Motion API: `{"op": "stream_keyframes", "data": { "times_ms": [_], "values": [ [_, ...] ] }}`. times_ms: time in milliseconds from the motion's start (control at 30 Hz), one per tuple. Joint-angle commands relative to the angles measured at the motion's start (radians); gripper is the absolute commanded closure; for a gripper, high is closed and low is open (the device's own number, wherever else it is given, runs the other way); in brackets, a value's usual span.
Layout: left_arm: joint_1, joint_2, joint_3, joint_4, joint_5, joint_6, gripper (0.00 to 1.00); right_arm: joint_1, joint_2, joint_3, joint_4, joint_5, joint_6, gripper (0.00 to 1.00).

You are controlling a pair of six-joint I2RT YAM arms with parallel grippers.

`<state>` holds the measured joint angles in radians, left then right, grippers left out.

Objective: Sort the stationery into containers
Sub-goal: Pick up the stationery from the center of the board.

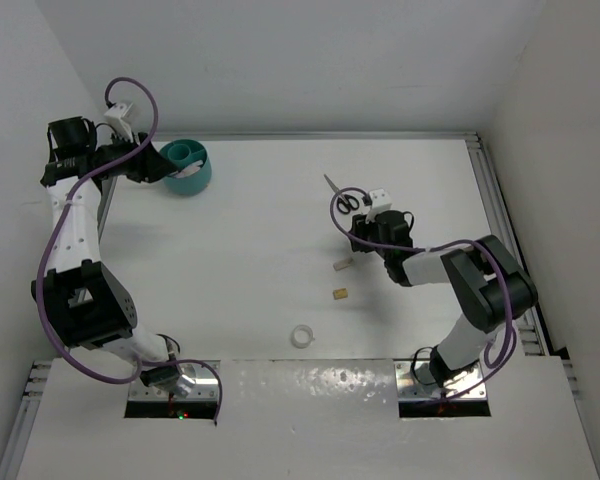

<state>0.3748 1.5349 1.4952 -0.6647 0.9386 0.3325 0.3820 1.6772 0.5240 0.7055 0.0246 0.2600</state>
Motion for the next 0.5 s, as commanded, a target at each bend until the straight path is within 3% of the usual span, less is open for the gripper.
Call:
{"op": "stream_keyframes", "data": {
  "times_ms": [0,100,233,467],
  "values": [
    [0.012,0.001,-0.004,0.051,0.026,-0.030,0.58,0.009,0.021,0.045,0.066,0.011,-0.034,0.57],
    [0.010,0.002,0.000,0.045,0.023,-0.026,0.58,0.009,0.030,0.051,0.071,0.017,-0.044,0.64],
    [0.010,0.007,-0.001,0.051,0.029,-0.033,0.58,0.011,0.038,0.059,0.063,-0.014,-0.068,0.85],
    [-0.004,0.004,-0.007,0.063,0.048,-0.052,0.58,0.041,0.003,0.067,0.025,-0.018,-0.137,1.00]
  ]
}}
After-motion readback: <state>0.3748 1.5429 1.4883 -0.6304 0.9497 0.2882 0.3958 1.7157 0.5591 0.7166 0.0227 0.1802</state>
